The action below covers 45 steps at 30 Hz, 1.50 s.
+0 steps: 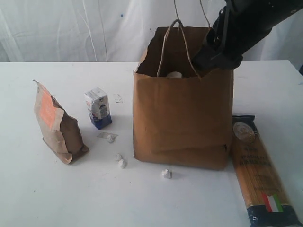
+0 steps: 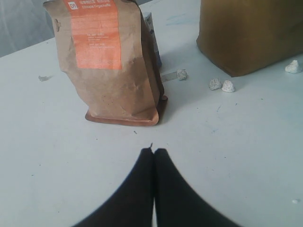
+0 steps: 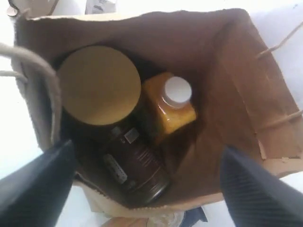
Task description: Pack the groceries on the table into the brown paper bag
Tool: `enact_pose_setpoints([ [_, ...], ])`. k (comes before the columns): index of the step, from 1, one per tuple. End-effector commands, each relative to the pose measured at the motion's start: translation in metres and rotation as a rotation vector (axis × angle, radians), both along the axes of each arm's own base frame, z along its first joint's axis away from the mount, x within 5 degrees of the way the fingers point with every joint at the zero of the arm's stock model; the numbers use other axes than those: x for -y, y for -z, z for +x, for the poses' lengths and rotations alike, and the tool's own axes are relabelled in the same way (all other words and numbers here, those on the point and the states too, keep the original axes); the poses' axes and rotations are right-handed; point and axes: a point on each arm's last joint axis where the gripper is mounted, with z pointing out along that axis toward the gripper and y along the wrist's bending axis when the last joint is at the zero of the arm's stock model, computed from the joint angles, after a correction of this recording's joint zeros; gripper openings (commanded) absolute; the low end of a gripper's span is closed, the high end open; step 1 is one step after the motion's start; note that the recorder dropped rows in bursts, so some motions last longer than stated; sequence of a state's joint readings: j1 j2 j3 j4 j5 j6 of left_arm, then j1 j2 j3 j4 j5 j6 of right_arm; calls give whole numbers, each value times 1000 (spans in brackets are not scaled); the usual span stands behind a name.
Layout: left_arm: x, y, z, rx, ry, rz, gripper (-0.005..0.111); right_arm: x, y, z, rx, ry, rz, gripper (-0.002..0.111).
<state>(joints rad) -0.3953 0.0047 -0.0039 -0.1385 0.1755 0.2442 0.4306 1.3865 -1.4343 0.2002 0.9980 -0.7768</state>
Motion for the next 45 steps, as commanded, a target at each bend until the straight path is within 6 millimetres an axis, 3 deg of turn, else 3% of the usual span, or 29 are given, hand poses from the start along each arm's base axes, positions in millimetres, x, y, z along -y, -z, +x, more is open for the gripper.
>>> enact_pose_setpoints([
  [1, 0, 1, 0, -2, -5, -8, 0, 2, -4, -5, -7, -30, -16, 77],
  [17, 0, 1, 0, -2, -5, -8, 0, 10, -25, -6, 158, 63, 44, 65],
  [23, 0, 1, 0, -2, -5, -8, 0, 19, -37, -22, 154, 120, 80, 61],
  [28, 0, 1, 0, -2, -5, -8, 0, 28, -39, -47, 134, 130, 120, 61],
  [39, 0, 1, 0, -2, -5, -8, 0, 57, 19, -120, -30, 210, 187, 61],
  [43, 0, 1, 0, -2, -5, -8, 0, 54, 67, -149, -188, 139, 266, 54],
  [45, 0, 1, 0, -2, -5, -8, 0, 50, 88, -152, -250, 113, 284, 48],
])
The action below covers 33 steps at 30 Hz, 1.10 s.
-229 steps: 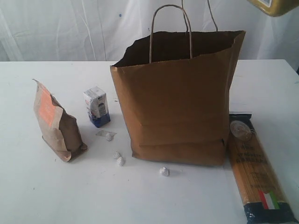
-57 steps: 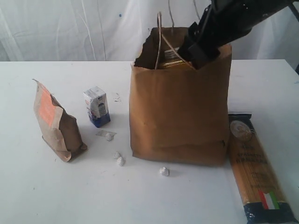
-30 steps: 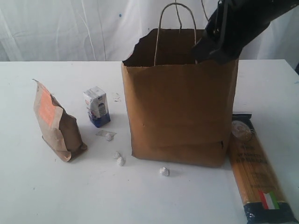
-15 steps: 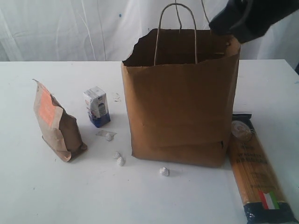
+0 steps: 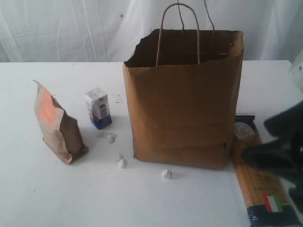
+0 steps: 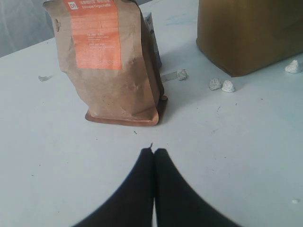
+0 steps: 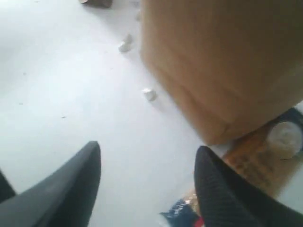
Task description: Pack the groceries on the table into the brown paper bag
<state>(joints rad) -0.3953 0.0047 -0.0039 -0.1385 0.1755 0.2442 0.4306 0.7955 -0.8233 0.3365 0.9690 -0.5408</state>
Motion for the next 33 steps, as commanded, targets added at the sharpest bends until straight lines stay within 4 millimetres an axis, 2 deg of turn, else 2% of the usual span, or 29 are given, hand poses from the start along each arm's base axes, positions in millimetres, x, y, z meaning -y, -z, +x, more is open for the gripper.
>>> enact_pose_setpoints([
  [1, 0, 1, 0, -2, -5, -8, 0, -8, 38, -5, -96, -45, 74, 47],
  [5, 0, 1, 0, -2, -5, -8, 0, -20, 72, 9, -127, -75, 123, 47],
  [9, 0, 1, 0, -2, -5, -8, 0, -29, 92, 32, -158, -60, 93, 47],
  [13, 0, 1, 0, -2, -5, -8, 0, -40, 108, 44, -212, -121, 102, 47],
  [21, 0, 1, 0, -2, -5, -8, 0, -41, 121, 64, -162, -39, 69, 47],
  [28, 0, 1, 0, -2, -5, -8, 0, -43, 134, 73, -190, -7, 43, 47],
  [33, 0, 1, 0, -2, -5, -8, 0, -51, 142, 75, -162, -22, 11, 47],
])
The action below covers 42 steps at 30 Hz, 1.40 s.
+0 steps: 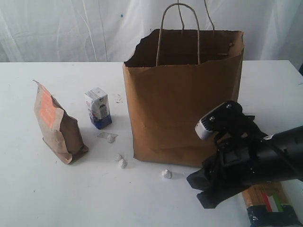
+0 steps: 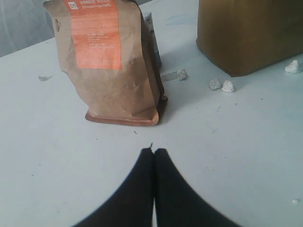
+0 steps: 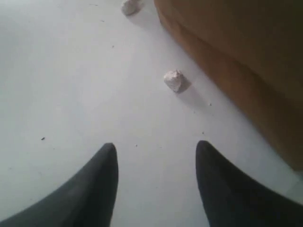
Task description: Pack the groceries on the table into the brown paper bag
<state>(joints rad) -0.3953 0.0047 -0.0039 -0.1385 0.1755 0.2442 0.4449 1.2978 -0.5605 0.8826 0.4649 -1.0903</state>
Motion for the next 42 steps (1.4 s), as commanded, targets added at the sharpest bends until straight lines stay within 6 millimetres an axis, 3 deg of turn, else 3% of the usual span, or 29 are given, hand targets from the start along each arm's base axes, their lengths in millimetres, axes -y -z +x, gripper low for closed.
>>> enact_pose_setpoints([
  [1, 0, 1, 0, -2, -5, -8, 0, -8, 6, 0, 33, -38, -28, 47],
  [16, 0, 1, 0, -2, -5, -8, 0, -51, 51, 15, 114, -175, -202, 47],
  [24, 0, 1, 0, -2, -5, -8, 0, -68, 57, 35, 82, -127, -175, 47],
  [42, 0, 1, 0, -2, -5, -8, 0, -73, 74, 42, 19, -99, -189, 44],
])
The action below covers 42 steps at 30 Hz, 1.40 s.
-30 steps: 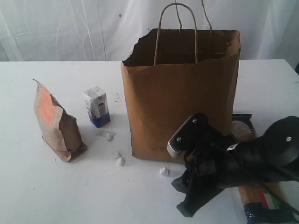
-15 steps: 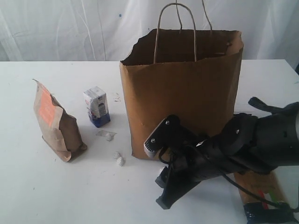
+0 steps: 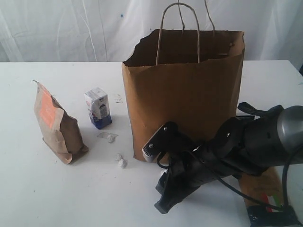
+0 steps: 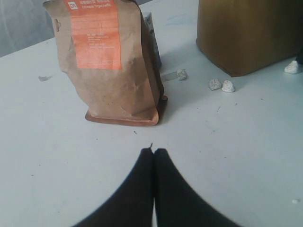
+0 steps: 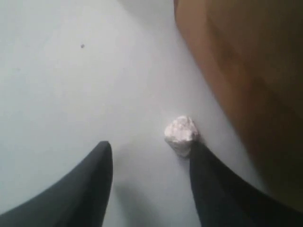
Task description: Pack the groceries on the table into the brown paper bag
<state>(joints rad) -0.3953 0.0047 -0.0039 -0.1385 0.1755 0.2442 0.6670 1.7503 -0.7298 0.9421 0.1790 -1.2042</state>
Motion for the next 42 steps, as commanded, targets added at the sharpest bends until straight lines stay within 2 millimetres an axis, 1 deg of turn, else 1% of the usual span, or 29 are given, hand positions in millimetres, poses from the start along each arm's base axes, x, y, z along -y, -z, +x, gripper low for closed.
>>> enact_pose_setpoints([
  [1, 0, 1, 0, -2, -5, -8, 0, -1, 2, 2, -12, 22, 5, 42],
  [4, 0, 1, 0, -2, -5, -8, 0, -4, 4, 4, -25, 27, 7, 39],
  [8, 0, 1, 0, -2, -5, -8, 0, -9, 5, 6, -61, 15, 21, 39],
  [10, 0, 1, 0, -2, -5, -8, 0, -10, 8, 6, -72, 12, 18, 36],
  [12, 0, 1, 0, -2, -5, -8, 0, -10, 9, 6, -78, 11, 15, 30],
  [14, 0, 1, 0, -2, -5, -8, 0, -10, 10, 5, -87, 7, 15, 22],
  [15, 0, 1, 0, -2, -5, -8, 0, -10, 10, 4, -94, 1, 16, 16],
  [17, 0, 1, 0, -2, -5, -8, 0, -11, 10, 2, -113, -10, 20, 9],
  [18, 0, 1, 0, -2, -5, -8, 0, -11, 7, 0, -125, -20, 27, 5],
  [20, 0, 1, 0, -2, -5, -8, 0, -12, 3, -2, -141, -34, 41, 0],
  [23, 0, 1, 0, -2, -5, -8, 0, -12, -12, -6, -138, -31, 80, 0],
  [30, 0, 1, 0, -2, -5, -8, 0, -9, -56, -15, -97, -22, 185, 0],
  [35, 0, 1, 0, -2, -5, -8, 0, -2, -78, -22, -68, 0, 207, 0],
  [38, 0, 1, 0, -2, -5, -8, 0, 3, -84, -23, -58, 30, 182, 0],
  [42, 0, 1, 0, -2, -5, -8, 0, 7, -78, -23, -91, 78, 131, 0],
])
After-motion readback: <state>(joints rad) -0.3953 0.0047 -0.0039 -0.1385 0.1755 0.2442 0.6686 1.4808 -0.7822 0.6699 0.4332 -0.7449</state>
